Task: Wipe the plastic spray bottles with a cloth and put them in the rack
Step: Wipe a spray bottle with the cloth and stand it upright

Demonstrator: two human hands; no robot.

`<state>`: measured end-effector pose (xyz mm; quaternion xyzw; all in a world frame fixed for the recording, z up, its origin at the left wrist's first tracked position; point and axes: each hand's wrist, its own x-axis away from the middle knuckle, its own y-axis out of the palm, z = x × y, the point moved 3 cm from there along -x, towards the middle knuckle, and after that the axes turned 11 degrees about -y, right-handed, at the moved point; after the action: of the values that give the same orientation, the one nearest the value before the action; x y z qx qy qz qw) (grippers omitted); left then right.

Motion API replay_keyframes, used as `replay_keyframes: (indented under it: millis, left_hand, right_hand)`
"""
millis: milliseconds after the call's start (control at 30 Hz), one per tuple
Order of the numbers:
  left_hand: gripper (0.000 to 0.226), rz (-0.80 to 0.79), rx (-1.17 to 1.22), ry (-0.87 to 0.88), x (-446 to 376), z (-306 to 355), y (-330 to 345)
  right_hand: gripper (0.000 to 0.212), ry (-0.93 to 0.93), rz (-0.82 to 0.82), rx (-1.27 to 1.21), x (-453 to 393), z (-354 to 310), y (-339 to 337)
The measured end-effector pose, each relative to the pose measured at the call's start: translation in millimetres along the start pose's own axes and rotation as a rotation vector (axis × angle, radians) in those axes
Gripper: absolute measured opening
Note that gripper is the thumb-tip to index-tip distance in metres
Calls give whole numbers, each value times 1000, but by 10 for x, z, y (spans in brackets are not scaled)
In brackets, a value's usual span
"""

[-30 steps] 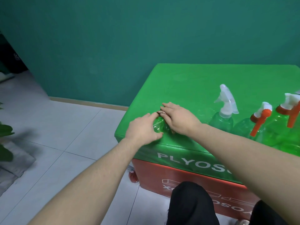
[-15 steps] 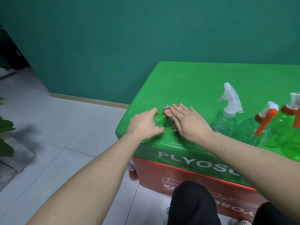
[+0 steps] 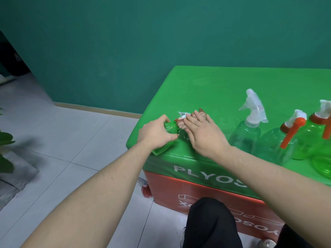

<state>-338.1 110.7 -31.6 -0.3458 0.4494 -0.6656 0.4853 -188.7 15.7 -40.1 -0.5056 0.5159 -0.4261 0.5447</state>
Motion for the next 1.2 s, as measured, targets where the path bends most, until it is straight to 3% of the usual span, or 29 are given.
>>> replay_keyframes:
  millis: [400, 633, 933, 1100, 1200]
  left_hand:
    - [62, 21, 26, -103, 43, 93, -7]
    - [83, -32, 26, -88, 81, 51, -28]
    - [80, -92, 124, -105, 217, 16, -150]
    - [81, -82, 206, -76, 340, 146, -177]
    - [84, -126, 280, -81, 398, 244, -147]
  right_hand:
    - [49, -73, 84, -211, 256, -184, 157]
    - [44, 150, 320, -326, 316, -95, -24]
    - [43, 557, 485, -910, 210, 25, -232]
    - [42, 553, 528, -1122, 46, -123, -314]
    - [41, 531, 540, -1122, 29, -192, -318]
